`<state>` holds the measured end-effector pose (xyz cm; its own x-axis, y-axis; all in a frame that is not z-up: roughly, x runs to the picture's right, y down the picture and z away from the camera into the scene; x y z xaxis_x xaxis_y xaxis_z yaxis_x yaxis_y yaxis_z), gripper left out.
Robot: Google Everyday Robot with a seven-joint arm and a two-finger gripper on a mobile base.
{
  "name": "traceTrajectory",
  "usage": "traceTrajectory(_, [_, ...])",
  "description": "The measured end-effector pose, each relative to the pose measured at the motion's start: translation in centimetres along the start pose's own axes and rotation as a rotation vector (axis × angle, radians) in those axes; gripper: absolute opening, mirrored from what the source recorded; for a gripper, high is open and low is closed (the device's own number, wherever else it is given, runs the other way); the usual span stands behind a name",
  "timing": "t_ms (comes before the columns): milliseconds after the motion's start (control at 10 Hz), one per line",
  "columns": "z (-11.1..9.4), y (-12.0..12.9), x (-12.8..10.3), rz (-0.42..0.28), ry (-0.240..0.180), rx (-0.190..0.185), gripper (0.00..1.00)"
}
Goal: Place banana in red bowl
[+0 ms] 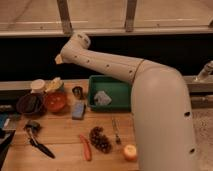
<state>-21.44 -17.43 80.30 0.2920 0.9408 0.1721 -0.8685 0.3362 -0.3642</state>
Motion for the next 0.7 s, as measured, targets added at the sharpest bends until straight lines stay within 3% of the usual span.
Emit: traceTrajectory(700, [0.10, -0.01, 0.11, 0.001, 0.002, 0.000, 0.67])
